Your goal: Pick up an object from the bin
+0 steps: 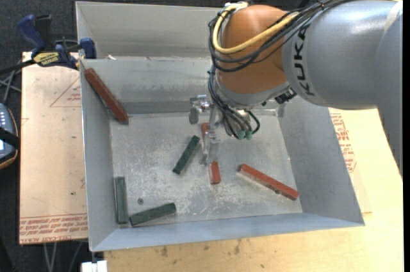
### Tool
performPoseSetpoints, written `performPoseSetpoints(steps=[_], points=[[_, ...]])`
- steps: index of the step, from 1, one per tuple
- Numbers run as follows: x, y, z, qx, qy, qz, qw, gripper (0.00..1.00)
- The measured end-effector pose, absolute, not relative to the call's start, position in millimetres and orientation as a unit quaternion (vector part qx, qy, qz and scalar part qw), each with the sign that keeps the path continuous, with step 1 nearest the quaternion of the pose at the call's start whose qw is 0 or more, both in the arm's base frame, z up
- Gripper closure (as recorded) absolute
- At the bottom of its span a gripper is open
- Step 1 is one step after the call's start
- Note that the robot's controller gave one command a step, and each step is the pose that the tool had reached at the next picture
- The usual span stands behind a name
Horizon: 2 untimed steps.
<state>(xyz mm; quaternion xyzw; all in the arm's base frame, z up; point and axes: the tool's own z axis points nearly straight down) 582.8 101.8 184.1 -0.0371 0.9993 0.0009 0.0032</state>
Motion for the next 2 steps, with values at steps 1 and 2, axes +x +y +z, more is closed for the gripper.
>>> performPoseSetpoints(steps=[1, 2], points=[[579.1, 100.3, 171.8, -0.046, 0.999, 0.000, 0.003, 0.00], [590.5, 86.9, 71.4, -0.144, 0.990, 0.001, 0.002, 1.00]])
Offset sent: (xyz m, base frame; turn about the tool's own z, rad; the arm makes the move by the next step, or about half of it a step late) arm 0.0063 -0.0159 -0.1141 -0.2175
